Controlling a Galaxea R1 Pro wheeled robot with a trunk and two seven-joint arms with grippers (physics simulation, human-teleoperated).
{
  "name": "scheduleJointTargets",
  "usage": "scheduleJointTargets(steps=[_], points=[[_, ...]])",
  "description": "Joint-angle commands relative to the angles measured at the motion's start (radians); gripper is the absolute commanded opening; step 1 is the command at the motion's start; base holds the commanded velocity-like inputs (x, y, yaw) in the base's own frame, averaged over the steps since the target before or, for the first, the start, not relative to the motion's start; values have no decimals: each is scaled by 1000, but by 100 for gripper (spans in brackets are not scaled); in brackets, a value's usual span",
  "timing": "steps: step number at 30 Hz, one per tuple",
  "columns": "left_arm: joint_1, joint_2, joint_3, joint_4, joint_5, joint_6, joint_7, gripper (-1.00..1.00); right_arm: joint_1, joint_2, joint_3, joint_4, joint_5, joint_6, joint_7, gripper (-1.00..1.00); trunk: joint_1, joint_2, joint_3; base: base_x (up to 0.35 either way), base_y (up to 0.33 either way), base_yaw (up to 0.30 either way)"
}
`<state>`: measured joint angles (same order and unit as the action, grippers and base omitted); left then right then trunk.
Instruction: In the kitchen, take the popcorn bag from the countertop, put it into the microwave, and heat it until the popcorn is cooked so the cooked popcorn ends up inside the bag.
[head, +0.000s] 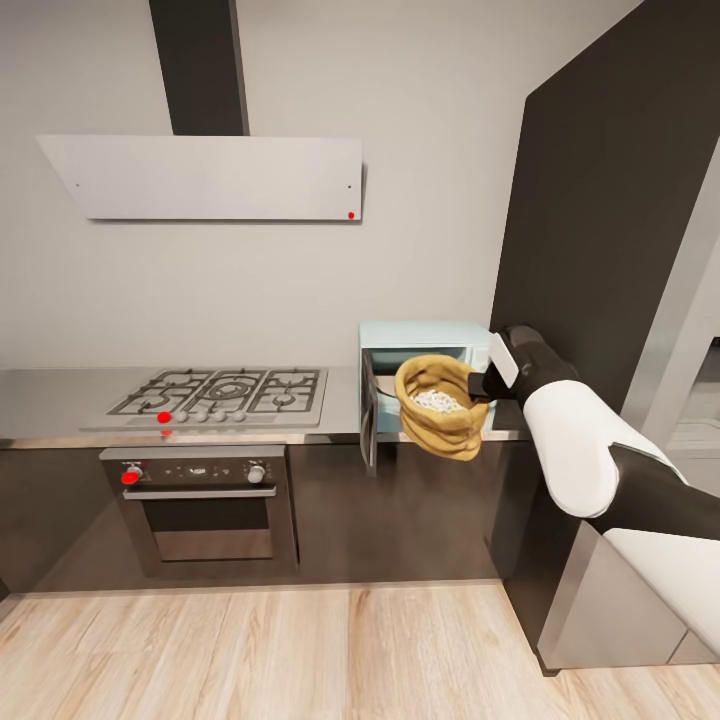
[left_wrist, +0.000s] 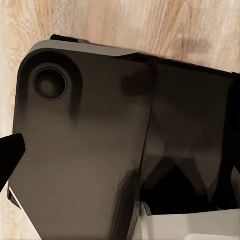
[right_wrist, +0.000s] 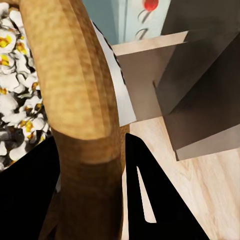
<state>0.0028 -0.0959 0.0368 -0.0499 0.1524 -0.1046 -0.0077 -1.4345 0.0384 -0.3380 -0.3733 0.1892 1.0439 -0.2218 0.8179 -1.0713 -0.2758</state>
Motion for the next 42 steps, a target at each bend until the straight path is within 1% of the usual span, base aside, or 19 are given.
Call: scheduleJointTargets(steps=[1,6,12,14,15,17,21,23,32,42], points=[[1,-1,3,-1,6,-1,-1,100,-1,1,-8,-1,9,3,2,-100,0,-1,-1,0,0,0],[0,0,3,-2,6,-1,-1,100,-1,2,-5,0,10,3,3,-100,0,-1,-1,0,0,0],[0,1,3,-2,7,-1,0,100,0,18,-7,-1,9,3,1,-100,0,-1,-1,0,0,0],[0,1,3,-2,7,-1,0,100,-1,17,-6,-1,9,3,1,-100,0,-1,-1,0,0,0],[0,1,7,-3,7,-3,0,100,1,15,-3,5,15,3,-5,-100,0,-1,-1,0,0,0],[0,1,7,-3,7,-3,0,100,0,19,-2,17,16,3,-5,-100,0,-1,-1,0,0,0],[0,1,8,-3,7,-3,0,100,1,-3,-1,39,51,3,-9,-100,0,-1,-1,0,0,0],[1,1,8,-4,7,-3,0,100,1,-14,0,50,55,3,-9,-100,0,-1,-1,0,0,0],[0,1,8,-3,7,-3,0,100,1,-14,-3,101,49,3,-11,-100,0,-1,-1,0,0,0],[1,1,8,-3,7,-4,0,100,1,-14,-10,103,47,3,-10,-100,0,-1,-1,0,0,0]])
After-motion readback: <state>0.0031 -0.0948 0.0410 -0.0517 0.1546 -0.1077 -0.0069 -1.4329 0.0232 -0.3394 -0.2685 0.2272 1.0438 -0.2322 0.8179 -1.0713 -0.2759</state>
